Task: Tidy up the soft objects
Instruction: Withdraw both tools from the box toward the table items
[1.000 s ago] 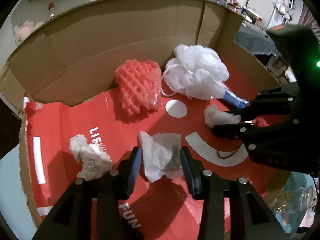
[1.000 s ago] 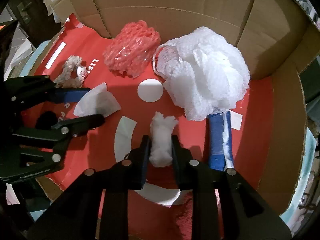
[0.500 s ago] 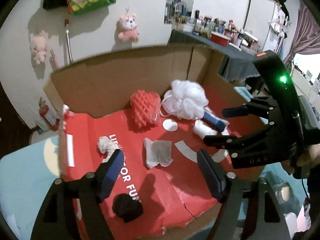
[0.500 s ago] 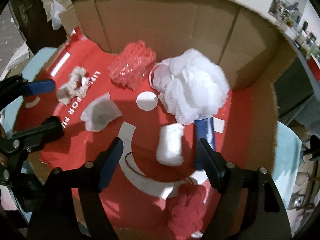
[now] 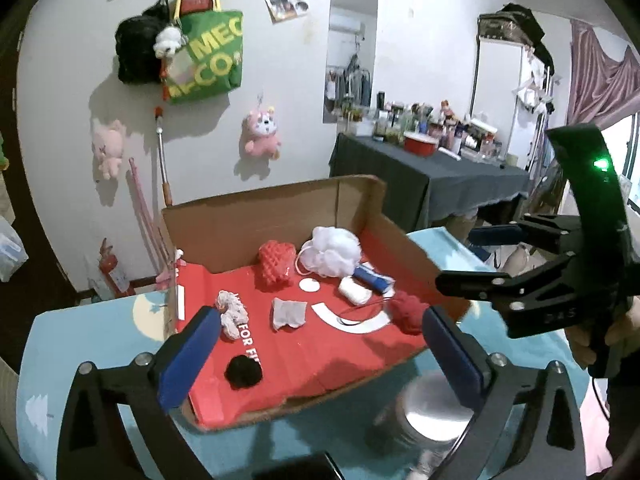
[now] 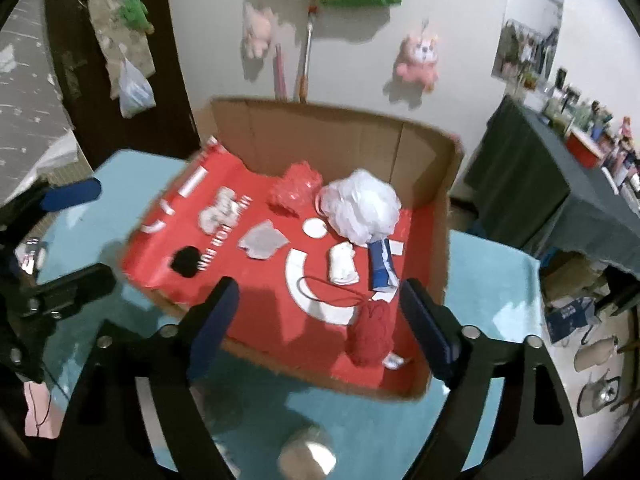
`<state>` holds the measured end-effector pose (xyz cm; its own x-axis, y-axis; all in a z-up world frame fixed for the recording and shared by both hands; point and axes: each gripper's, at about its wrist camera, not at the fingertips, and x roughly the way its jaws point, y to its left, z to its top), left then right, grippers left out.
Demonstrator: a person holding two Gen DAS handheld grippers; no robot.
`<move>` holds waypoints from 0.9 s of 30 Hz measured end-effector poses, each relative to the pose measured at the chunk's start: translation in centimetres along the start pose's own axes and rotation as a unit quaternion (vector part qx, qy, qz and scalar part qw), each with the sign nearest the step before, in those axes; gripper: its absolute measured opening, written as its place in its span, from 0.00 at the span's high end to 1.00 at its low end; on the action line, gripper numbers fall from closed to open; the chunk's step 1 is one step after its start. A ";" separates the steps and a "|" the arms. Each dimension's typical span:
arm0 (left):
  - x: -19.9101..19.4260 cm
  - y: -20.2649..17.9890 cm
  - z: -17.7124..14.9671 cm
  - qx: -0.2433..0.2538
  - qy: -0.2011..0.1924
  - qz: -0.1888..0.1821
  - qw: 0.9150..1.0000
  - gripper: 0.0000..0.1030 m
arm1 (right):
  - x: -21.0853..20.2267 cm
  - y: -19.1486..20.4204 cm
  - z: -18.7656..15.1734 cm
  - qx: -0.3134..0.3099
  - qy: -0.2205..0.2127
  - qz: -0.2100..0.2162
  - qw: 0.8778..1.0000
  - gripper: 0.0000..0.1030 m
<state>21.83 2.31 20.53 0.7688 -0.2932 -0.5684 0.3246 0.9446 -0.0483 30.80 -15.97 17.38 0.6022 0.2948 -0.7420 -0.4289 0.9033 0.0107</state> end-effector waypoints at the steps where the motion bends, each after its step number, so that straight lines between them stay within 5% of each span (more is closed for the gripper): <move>1: -0.9 -0.3 -0.3 -0.006 -0.005 -0.002 1.000 0.00 | -1.2 0.3 -0.4 0.000 -0.010 0.001 1.000 0.17; 15: -9.8 -4.2 -4.9 0.000 -0.082 0.010 0.997 0.00 | -12.2 3.8 -8.1 0.016 -0.102 -0.015 0.995 0.16; 27: -10.5 -6.1 -13.5 -0.019 -0.102 0.055 0.993 0.00 | -14.8 7.4 -16.6 0.029 -0.169 -0.070 0.983 0.11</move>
<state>4.33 1.61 15.77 0.8956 -0.2073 -0.3935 0.2136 0.9765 -0.0282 7.52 -18.79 17.28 0.8462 0.2438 -0.4738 -0.2925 0.9558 -0.0306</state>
